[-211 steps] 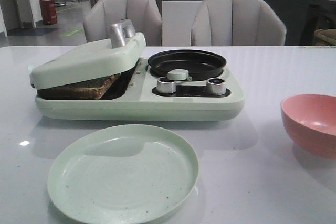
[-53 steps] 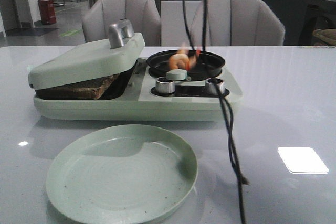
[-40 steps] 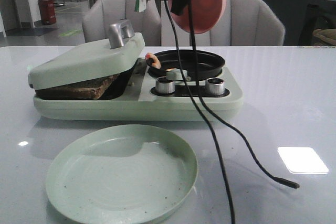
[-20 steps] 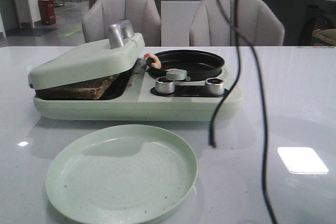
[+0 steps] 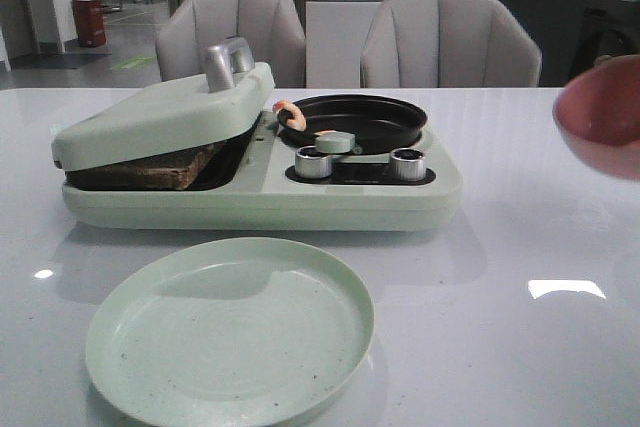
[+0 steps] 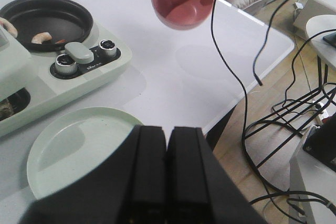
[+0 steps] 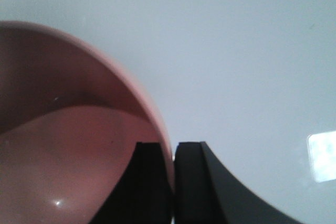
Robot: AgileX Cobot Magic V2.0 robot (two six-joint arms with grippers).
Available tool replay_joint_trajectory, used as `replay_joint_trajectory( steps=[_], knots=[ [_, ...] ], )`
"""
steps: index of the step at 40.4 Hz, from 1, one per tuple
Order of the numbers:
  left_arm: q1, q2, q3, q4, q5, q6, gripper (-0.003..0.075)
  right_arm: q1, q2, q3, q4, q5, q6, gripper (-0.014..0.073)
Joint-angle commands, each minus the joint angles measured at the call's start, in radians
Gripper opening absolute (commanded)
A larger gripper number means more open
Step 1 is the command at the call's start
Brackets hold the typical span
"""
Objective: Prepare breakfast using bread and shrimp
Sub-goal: 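Carry the empty pink bowl back and set it on the table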
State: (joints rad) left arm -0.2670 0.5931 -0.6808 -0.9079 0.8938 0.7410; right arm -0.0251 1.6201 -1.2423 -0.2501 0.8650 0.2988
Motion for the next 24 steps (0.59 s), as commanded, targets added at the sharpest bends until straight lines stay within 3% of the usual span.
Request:
replay_joint_trajectory(
  steps=[1,7,24],
  knots=[
    [-0.008,0.001,-0.026,-0.054,-0.043,0.003,0.0098,-0.056,-0.046,0.067,0.176,-0.106,-0.161,0.0043],
    [-0.008,0.001,-0.026,-0.054,-0.043,0.003,0.0098,-0.093,-0.046,0.157,0.336,-0.189,-0.274,0.0043],
    [-0.008,0.001,-0.026,-0.054,-0.043,0.003,0.0098,-0.096,-0.001,0.180,0.336,-0.211,-0.276,0.0045]
  ],
)
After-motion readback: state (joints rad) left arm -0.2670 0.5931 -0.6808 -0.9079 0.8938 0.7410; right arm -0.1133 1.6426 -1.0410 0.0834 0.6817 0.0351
